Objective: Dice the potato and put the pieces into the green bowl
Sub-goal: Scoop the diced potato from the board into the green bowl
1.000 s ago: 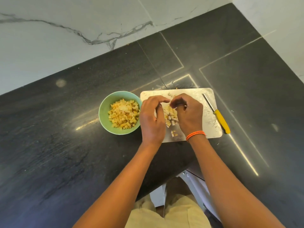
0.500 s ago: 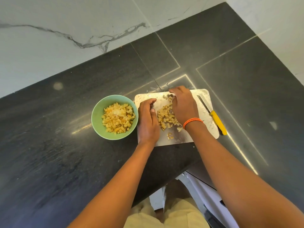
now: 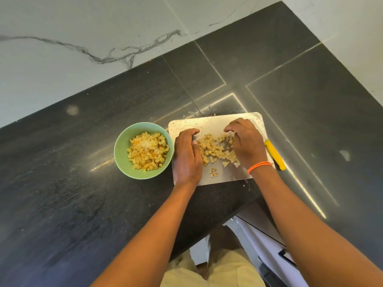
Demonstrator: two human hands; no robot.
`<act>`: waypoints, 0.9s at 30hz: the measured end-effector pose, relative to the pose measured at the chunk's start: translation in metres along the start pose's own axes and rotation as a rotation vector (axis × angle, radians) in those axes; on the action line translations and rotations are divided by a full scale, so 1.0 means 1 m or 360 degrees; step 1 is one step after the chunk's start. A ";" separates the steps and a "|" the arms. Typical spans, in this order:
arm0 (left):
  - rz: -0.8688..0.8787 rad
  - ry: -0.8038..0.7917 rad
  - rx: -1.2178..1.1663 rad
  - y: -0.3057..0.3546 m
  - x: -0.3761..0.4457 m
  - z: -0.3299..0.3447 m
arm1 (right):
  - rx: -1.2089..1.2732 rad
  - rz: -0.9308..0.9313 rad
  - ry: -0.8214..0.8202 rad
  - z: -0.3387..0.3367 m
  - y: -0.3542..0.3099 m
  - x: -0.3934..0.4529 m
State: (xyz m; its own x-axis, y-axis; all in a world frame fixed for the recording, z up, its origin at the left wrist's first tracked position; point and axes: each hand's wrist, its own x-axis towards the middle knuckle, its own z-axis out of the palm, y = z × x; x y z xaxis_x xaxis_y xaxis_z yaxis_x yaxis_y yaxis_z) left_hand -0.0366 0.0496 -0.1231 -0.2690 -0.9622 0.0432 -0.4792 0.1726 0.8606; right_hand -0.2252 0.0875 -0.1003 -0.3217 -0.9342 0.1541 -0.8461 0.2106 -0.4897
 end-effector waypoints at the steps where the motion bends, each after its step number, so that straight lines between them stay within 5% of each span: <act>1: 0.0008 -0.0001 0.0026 0.001 0.000 0.000 | 0.0014 0.0029 0.0029 0.000 0.000 0.003; 11: 0.0051 -0.0009 0.0089 0.000 0.000 0.001 | -0.0298 0.0004 -0.0058 0.031 -0.017 0.043; 27: 0.0044 -0.0027 0.0101 0.000 0.000 0.002 | -0.0215 -0.0036 -0.0080 0.019 -0.012 0.026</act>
State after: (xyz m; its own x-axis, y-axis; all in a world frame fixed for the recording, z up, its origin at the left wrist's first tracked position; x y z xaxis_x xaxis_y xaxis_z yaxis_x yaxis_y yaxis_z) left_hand -0.0379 0.0495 -0.1244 -0.2970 -0.9531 0.0575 -0.5230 0.2128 0.8254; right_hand -0.2154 0.0555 -0.1073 -0.2829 -0.9518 0.1187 -0.9035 0.2228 -0.3662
